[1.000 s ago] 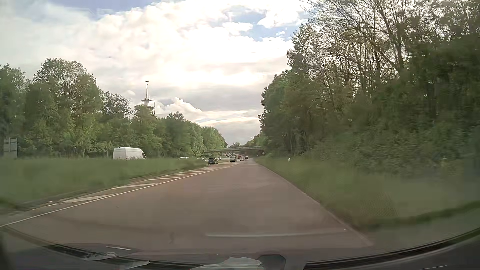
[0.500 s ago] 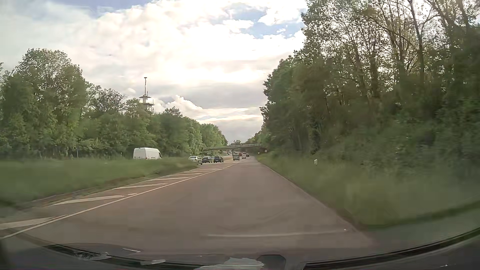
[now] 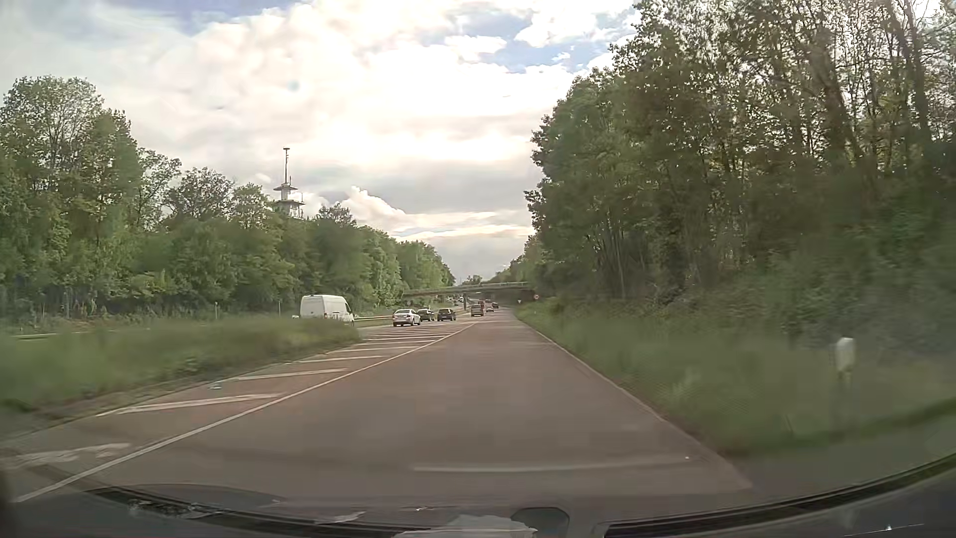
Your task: Follow the waypoints while adhering to traffic rules and regulations
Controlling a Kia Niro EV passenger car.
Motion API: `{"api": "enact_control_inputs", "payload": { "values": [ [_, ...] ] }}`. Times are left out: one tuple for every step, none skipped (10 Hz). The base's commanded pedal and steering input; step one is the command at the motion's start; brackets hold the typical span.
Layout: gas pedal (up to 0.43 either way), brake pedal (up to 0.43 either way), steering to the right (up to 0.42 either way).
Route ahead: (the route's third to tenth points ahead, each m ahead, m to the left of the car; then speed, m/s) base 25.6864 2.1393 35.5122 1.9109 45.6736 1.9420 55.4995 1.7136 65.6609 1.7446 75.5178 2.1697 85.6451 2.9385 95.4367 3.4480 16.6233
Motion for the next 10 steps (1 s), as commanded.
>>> {"api": "enact_control_inputs", "payload": {
  "values": [
    [0.138,0.000,-0.002],
    [0.138,0.000,-0.002],
    [0.138,0.000,-0.002],
    [0.138,0.000,-0.001],
    [0.138,0.000,-0.001],
    [0.138,0.000,-0.001],
    [0.138,0.000,-0.001],
    [0.138,0.000,0.000],
    [0.138,0.000,0.000],
    [0.138,0.000,0.000]
  ]
}}
